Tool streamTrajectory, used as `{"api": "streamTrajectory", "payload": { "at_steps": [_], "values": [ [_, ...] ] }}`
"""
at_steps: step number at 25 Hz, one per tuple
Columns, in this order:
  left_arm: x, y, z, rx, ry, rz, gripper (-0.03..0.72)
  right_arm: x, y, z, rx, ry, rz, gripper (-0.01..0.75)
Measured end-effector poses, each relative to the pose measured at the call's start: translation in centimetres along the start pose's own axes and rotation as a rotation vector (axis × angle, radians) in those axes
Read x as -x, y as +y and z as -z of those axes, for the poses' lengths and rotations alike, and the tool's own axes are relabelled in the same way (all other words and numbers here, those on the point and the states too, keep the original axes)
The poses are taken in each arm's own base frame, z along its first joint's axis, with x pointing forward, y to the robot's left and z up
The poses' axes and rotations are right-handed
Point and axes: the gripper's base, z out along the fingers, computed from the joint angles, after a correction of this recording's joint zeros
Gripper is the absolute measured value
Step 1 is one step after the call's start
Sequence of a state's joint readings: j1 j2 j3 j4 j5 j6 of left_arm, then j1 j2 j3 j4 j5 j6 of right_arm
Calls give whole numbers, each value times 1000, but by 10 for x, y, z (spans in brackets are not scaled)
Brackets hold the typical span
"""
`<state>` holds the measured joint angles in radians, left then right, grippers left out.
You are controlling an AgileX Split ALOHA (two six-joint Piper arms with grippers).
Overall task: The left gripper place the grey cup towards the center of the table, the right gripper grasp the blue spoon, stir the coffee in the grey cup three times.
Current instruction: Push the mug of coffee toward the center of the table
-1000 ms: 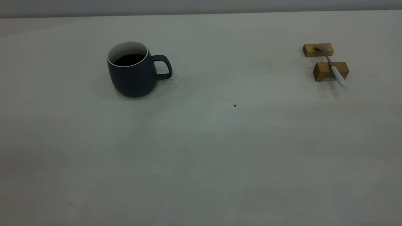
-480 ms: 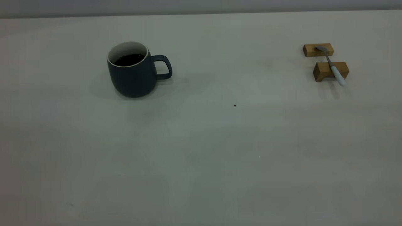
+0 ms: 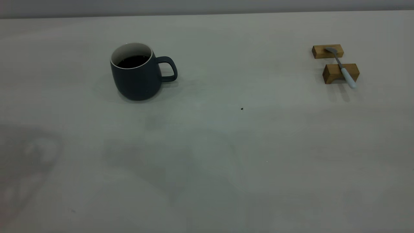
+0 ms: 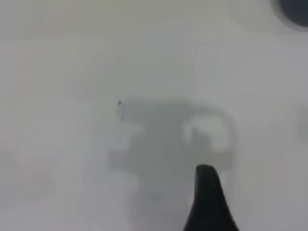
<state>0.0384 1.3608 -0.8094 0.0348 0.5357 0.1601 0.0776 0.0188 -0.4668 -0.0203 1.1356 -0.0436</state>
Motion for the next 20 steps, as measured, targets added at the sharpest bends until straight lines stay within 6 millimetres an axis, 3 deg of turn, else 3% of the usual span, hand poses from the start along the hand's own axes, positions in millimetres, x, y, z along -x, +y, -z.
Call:
{"api": "streamTrajectory", "payload": {
  "at_steps": [6, 9, 13, 20],
  "values": [
    [63, 10, -68, -22, 69, -198, 585, 0, 0, 0, 0, 0, 0, 321],
    [84, 14, -100, -33, 83, -346, 585, 0, 0, 0, 0, 0, 0, 321],
    [95, 14, -140, -70, 109, -582, 585, 0, 0, 0, 0, 0, 0, 321],
    [96, -2, -201, -176, 53, -891, 585, 0, 0, 0, 0, 0, 0, 321]
  ]
}}
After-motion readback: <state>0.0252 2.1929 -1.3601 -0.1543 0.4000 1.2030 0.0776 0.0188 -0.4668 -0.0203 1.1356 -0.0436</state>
